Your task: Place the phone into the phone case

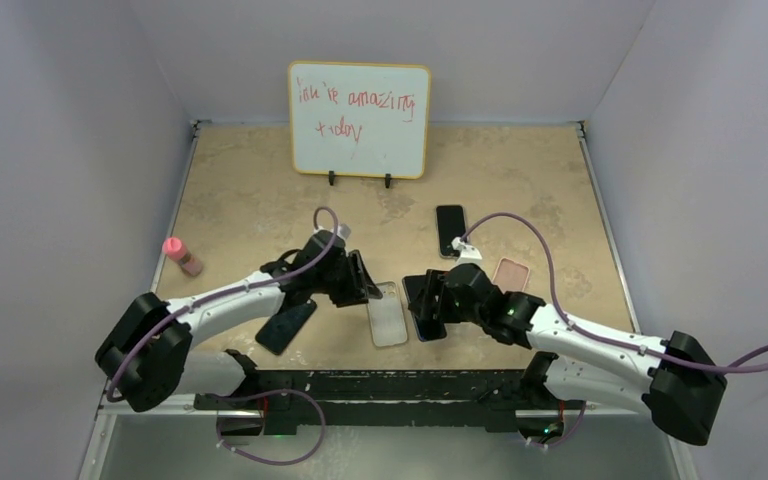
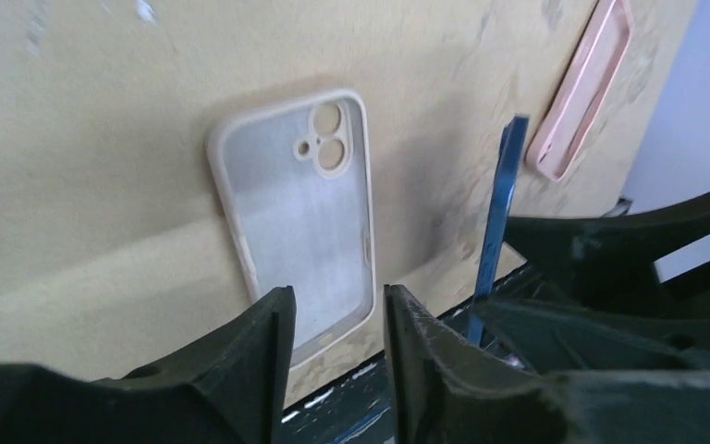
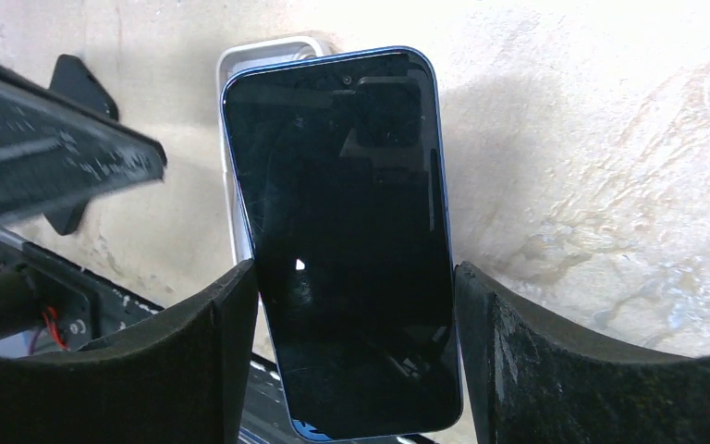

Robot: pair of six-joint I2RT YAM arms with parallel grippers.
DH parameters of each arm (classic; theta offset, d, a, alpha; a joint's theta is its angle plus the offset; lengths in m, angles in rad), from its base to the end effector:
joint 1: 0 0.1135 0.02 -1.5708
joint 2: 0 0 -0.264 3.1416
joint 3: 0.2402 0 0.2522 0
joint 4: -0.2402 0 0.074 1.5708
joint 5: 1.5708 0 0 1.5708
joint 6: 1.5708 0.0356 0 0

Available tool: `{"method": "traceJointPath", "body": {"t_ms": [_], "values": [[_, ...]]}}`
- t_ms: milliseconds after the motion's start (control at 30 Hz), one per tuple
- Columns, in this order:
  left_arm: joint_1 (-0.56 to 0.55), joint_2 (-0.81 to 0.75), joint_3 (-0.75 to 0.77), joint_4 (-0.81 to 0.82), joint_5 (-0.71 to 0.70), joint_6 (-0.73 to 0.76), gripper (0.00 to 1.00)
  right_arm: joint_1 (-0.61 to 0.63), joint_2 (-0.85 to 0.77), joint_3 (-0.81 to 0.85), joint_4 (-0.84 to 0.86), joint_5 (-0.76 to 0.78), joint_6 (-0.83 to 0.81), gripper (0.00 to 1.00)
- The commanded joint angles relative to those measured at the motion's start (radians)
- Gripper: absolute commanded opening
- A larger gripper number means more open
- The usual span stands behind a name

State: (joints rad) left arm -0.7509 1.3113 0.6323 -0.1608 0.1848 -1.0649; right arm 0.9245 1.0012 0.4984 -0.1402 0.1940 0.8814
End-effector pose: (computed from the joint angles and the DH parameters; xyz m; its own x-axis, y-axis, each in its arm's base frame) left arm 0.1807 -0.1776 0.1804 -0.9289 -0.3092 -0.2039 -0.1076 0.7520 -0.6503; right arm 0.1310 0.1622 0.2050 -0.7624 0.2466 -0.5982 -0.1605 0.8236 0.5440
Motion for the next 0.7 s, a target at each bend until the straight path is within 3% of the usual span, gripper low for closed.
{"method": "traceJointPath", "body": {"t_ms": [0,133,267,433,667], "values": [[0.138,-0.05,0.029,-0.032,0.098,0.098,0.48,-0.001,0.016,0.043,0.096,-0.033,0.059,0.32],[0.241,-0.16,0.069,-0.152,0.079,0.256,0.76,0.0,0.048,0.058,0.148,-0.071,0.111,0.32],[0.249,-0.21,0.193,-0.343,-0.073,0.394,0.87,0.002,0.093,0.067,0.224,-0.103,0.177,0.32],[0.249,-0.275,0.257,-0.426,-0.157,0.515,0.91,0.002,0.205,0.112,0.258,-0.106,0.193,0.32],[0.249,-0.327,0.223,-0.426,-0.095,0.515,0.9,0.009,0.295,0.157,0.312,-0.116,0.244,0.33]]}}
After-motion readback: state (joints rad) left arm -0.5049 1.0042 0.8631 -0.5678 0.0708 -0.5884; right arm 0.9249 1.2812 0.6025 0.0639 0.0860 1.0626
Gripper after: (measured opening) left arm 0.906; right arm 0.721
